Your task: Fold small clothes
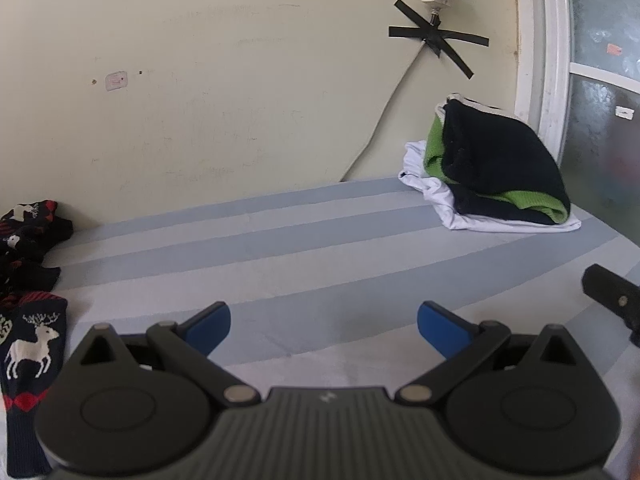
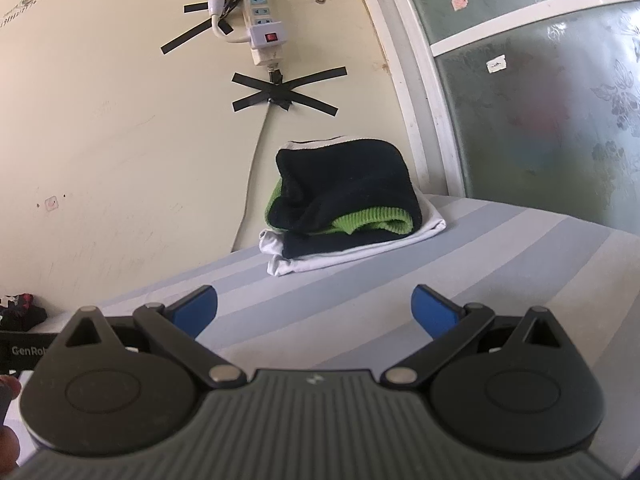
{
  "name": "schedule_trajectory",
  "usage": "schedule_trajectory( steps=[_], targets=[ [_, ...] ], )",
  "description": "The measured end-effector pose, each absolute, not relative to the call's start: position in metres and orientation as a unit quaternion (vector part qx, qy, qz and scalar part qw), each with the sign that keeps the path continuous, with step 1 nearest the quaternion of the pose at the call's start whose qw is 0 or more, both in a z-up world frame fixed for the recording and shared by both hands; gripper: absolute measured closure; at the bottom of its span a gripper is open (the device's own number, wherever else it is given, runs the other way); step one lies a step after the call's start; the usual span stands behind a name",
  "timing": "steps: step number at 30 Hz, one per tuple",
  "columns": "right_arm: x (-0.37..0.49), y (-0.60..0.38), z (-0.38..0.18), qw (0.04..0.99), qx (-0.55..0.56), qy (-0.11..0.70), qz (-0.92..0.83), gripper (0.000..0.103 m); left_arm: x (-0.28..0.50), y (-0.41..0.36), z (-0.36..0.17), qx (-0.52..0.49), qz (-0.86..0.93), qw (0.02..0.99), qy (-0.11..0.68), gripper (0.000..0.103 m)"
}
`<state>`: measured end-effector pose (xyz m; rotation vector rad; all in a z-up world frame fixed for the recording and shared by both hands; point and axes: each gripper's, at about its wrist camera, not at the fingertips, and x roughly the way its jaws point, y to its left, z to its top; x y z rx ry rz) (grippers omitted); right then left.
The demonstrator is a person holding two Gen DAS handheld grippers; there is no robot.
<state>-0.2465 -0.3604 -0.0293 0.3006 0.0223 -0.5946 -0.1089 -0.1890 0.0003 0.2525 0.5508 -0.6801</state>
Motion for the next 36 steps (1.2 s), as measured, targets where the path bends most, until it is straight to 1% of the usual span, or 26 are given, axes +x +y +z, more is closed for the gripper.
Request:
schedule_trajectory(
  steps=[8,24,36],
  targets=[
    [-0.249,-0.358,-0.025,0.944,0.15,0.007,-0.292,0.0,-0.109,-0.194,-0.004,0.152,-0.298,0.903,0.27,0.0],
    [-0.257,-0.351,-0.002,0.946,0.147,0.0,-0.29,0.0,-0.107,-0.192,-0.002,0.145,-0.308,0.898,0.279,0.0],
    [-0.258,-0.353,0.005,0.944,0.147,0.004,-0.295,0.0,-0.107,-0.192,-0.004,0.147,-0.316,0.892,0.288,0.0]
  ],
)
